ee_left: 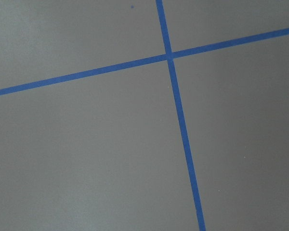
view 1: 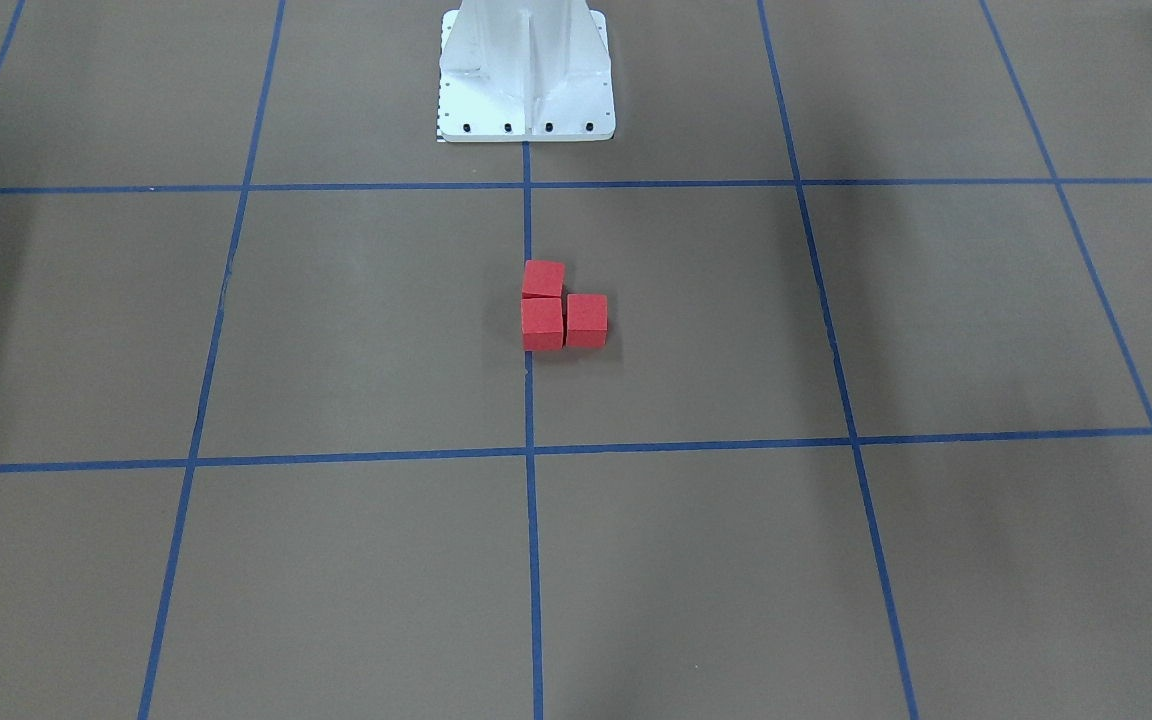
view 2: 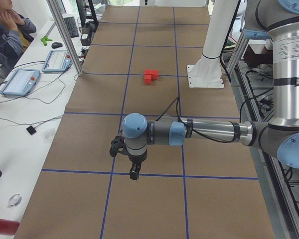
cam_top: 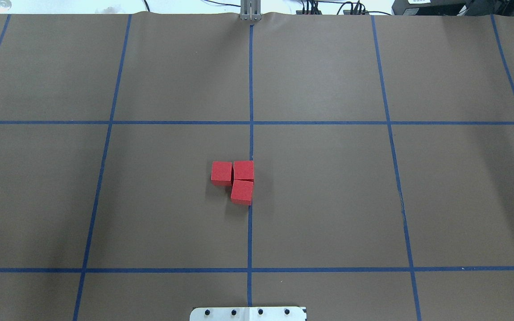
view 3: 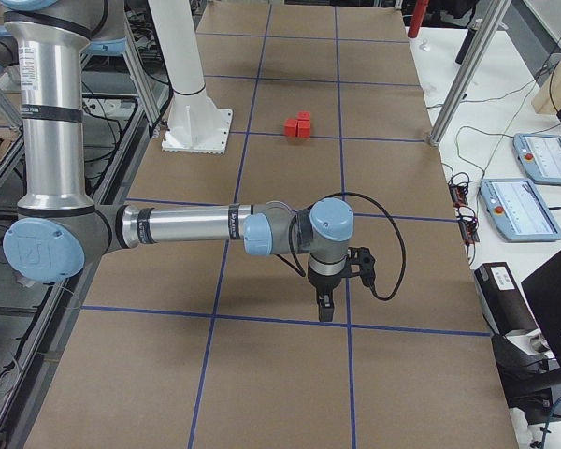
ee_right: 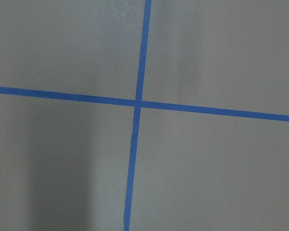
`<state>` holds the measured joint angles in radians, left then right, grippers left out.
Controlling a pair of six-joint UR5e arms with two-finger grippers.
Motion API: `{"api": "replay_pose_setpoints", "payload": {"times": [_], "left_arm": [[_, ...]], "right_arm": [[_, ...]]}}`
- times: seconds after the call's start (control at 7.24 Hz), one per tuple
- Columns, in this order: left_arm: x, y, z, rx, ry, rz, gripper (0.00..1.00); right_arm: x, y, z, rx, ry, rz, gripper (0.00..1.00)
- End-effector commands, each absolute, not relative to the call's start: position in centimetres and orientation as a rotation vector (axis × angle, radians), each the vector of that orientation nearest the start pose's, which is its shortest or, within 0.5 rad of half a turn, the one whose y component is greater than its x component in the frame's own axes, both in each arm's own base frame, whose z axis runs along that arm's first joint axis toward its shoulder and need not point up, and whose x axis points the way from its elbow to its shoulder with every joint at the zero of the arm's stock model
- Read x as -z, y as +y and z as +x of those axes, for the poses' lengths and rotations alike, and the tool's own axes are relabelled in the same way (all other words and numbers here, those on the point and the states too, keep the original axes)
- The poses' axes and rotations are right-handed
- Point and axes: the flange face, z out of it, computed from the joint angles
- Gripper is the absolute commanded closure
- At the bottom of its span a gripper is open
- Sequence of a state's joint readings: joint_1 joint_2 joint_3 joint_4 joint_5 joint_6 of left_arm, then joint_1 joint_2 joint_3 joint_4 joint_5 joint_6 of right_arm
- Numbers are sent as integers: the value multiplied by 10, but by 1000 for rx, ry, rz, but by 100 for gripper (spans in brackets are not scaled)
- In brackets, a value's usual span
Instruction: Form red blocks into L shape at center
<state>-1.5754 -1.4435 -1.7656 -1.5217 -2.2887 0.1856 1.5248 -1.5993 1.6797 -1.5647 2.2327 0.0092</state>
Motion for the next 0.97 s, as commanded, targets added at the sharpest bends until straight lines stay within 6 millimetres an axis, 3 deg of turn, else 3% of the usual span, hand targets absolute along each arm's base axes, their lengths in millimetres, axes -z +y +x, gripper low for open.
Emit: {"api": "replay_pose_setpoints", "payload": {"times": [0.0,0.55,0.83], "left_arm": [[-632,-437,-70,-179,714,83,0],[-637,-432,-70,-175,715,73,0],[-640,-431,-70,-171,716,66,0]], "right_arm": [[-627,-487,50,61,-663,61,0],[-625,-488,50,66,-661,67,1],[-634,-486,50,53,-663,45,0]]}}
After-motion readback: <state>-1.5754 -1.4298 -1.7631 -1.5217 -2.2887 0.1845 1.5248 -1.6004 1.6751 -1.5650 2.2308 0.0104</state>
